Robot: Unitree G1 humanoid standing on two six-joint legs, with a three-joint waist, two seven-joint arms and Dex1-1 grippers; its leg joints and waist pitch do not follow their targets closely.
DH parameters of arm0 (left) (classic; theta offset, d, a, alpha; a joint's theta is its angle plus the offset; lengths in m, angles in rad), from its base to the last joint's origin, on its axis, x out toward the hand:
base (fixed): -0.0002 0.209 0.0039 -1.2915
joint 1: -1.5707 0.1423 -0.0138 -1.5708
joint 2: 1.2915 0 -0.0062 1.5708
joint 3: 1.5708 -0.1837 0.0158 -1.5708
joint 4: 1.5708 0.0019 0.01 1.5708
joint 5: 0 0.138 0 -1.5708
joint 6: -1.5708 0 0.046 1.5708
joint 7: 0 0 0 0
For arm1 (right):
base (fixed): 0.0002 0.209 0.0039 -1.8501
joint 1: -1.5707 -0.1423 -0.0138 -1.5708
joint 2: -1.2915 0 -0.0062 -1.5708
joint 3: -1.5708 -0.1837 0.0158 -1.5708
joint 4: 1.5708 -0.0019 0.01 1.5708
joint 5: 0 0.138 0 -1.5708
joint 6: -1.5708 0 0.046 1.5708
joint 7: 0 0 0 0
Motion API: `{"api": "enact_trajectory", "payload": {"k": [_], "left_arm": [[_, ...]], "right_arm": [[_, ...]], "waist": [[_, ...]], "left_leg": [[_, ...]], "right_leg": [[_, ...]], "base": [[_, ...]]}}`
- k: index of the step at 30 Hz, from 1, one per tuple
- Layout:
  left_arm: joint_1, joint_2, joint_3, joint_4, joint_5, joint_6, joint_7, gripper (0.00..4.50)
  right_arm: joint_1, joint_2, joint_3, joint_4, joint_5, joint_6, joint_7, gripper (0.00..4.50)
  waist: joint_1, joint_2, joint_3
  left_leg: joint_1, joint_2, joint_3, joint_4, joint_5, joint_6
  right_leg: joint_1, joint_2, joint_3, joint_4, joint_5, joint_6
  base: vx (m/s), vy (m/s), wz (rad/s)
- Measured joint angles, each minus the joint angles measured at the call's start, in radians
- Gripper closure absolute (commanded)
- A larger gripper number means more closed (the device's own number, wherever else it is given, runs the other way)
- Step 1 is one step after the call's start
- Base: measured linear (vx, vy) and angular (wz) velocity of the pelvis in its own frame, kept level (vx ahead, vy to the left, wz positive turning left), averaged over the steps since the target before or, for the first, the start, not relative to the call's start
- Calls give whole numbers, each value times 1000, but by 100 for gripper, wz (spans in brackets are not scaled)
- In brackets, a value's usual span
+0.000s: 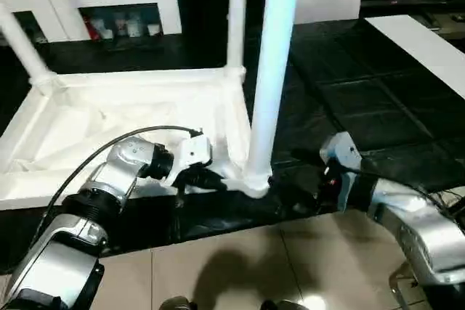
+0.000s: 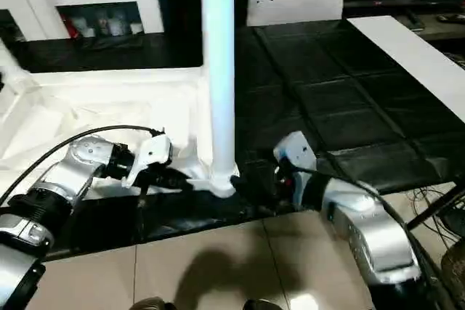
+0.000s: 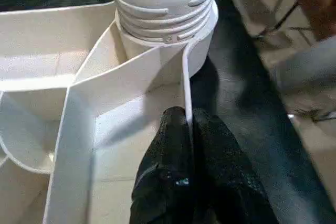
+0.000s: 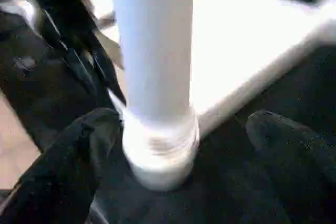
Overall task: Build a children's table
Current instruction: Rotate leg to tighten
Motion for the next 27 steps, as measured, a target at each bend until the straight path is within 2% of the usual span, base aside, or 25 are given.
{"api": "enact_trajectory", "payload": {"k": [2, 4, 5, 6, 7, 10, 15, 16, 19, 20, 27], "left_arm": [[0, -1, -13, 8, -1, -38, -36, 450], [-3, -4, -24, 16, -1, -66, -59, 450], [-6, -5, -29, 21, 1, -77, -68, 450], [-7, -6, -31, 24, 4, -86, -78, 450], [-11, -9, -34, 28, 8, -94, -85, 450], [-33, -15, -52, 47, 19, -114, -104, 450], [-43, -23, -62, 54, 29, -139, -123, 450], [-49, -26, -67, 62, 31, -145, -126, 450], [-56, -32, -69, 70, 35, -157, -128, 450], [-58, -33, -70, 75, 36, -158, -129, 450], [-69, -37, -70, 96, 40, -175, -134, 450]], "right_arm": [[-27, -6, 11, 28, 29, -9, 75, 29], [-46, -12, 25, 52, 37, -15, 128, 36], [-59, -22, 41, 69, 35, -24, 156, 42], [-71, -28, 55, 88, 33, -31, 179, 71], [-82, -33, 64, 106, 27, -35, 205, 71], [-128, -49, 99, 179, 7, -63, 277, 95], [-167, -56, 133, 223, -4, -85, 355, 135], [-175, -56, 141, 241, -6, -94, 374, 157], [-202, -63, 156, 271, -8, -99, 420, 168], [-209, -64, 160, 280, -8, -101, 433, 192], [-238, -68, 171, 320, -12, -108, 485, 243]], "waist": [[11, 0, 0], [21, 0, 0], [24, 0, 0], [25, 0, 0], [27, 0, 0], [26, -1, 0], [27, -2, 1], [26, -3, 1], [24, -3, 1], [23, -3, 1], [24, -5, 2]], "left_leg": [[0, 0, 0, 1, 0, 0], [0, 0, 0, 2, 0, 0], [0, 0, 0, 3, 0, 0], [0, 0, 0, 3, 0, 0], [0, 0, 0, 3, 0, 0], [-1, 0, 1, 4, 1, 1], [-1, 0, 1, 4, 1, 1], [-1, 0, 1, 4, 1, 1], [-3, 0, 1, 4, 2, 2], [-3, 0, 1, 4, 2, 2], [-3, 0, 1, 4, 2, 2]], "right_leg": [[0, 0, 0, 1, 0, 0], [1, -1, 0, 1, 0, 0], [1, -1, 0, 1, 0, 0], [2, -1, 0, 1, 0, 0], [2, -2, 0, 1, 0, 0], [2, -2, 0, 1, 0, 0], [2, -2, 0, 2, 0, 0], [2, -2, 0, 2, 0, 0], [1, -2, 0, 2, 0, 0], [1, -2, 0, 2, 0, 0], [0, -2, 0, 2, 0, 0]], "base": [[0, 0, 0], [0, 0, 0], [0, 0, 0], [0, 0, 0], [0, 0, 0], [0, 0, 0], [0, 0, 0], [0, 0, 0], [0, 0, 0], [0, 0, 0], [0, 0, 0]]}}
